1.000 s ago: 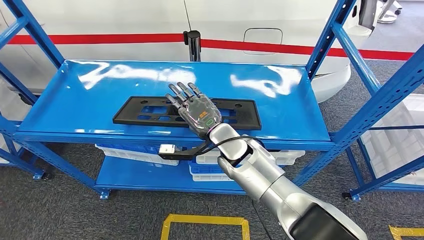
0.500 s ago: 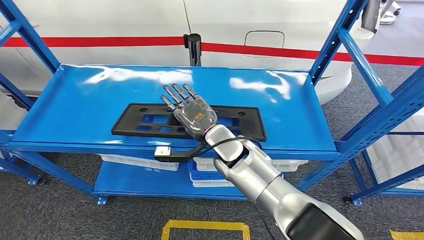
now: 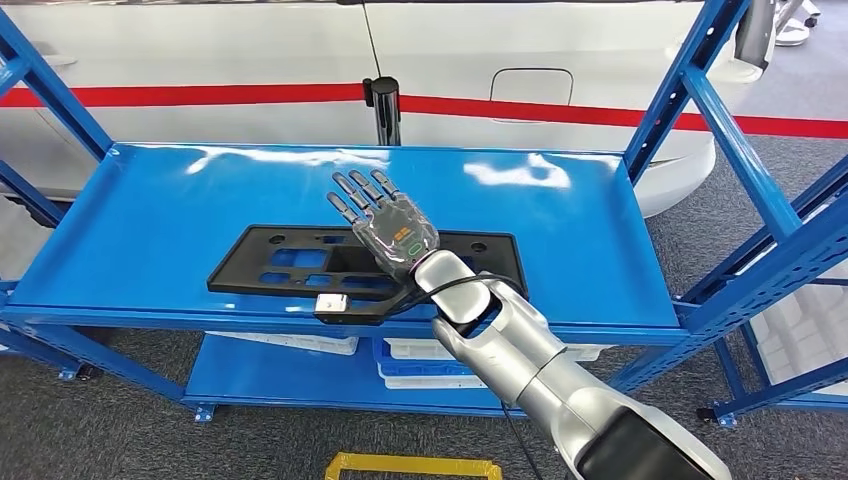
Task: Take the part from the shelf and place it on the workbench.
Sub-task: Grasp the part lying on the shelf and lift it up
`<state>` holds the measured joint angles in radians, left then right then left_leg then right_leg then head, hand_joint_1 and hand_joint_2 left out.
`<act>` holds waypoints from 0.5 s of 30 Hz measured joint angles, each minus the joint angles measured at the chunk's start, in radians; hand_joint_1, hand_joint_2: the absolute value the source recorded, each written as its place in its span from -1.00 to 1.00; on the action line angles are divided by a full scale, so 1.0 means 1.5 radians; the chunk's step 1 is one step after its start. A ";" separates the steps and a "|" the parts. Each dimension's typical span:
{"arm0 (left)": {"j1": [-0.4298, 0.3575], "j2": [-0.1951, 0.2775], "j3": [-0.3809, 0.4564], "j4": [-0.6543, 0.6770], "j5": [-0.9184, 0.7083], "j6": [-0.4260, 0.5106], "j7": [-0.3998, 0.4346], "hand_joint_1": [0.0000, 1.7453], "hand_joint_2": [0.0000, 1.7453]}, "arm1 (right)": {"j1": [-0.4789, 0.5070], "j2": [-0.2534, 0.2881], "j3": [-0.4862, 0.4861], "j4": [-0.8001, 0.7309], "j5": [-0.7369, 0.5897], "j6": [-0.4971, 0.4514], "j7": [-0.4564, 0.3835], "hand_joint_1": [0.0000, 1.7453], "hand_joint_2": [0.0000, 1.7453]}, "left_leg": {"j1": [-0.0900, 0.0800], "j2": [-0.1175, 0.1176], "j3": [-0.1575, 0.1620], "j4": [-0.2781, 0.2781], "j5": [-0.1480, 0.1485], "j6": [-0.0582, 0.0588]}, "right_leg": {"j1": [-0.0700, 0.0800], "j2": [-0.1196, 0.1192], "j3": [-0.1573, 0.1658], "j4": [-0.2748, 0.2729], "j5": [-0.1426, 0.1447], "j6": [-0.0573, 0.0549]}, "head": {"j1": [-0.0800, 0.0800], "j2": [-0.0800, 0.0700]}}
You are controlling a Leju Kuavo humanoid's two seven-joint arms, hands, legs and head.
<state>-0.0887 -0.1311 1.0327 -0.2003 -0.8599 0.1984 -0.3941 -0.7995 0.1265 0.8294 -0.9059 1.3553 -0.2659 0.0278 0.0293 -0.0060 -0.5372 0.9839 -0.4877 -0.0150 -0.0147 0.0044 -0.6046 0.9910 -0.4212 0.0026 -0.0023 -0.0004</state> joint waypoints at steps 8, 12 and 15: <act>0.001 0.001 0.000 0.000 0.000 0.000 0.000 -1.00 -1.00 | 0.003 0.004 0.000 0.001 0.000 0.000 0.000 -1.00 1.00 | 0.001 0.002 -0.110 0.150 -0.015 -0.003 | 0.009 0.004 0.028 -0.003 -0.022 -0.024 | -0.003 0.000; 0.000 0.002 0.000 0.000 0.000 0.000 0.000 -1.00 -1.00 | 0.001 0.004 0.000 0.001 0.000 0.000 0.000 -1.00 1.00 | -0.007 0.002 -0.048 0.014 0.042 0.014 | 0.015 0.007 0.039 -0.003 -0.034 -0.015 | -0.001 0.000; 0.000 0.002 0.000 0.000 0.000 0.000 0.000 -1.00 -1.00 | 0.000 0.005 0.000 0.001 0.000 0.000 0.000 -1.00 1.00 | -0.008 0.002 -0.038 0.003 0.039 0.021 | 0.015 0.005 0.037 -0.001 -0.040 -0.005 | -0.002 0.000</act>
<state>-0.0884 -0.1279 1.0326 -0.2003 -0.8599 0.1985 -0.3938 -0.8001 0.1334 0.8299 -0.9048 1.3554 -0.2659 0.0275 0.0173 -0.0033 -0.5945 0.9886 -0.4287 0.0171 0.0077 0.0118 -0.5491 0.9897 -0.4808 -0.0042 -0.0051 -0.0003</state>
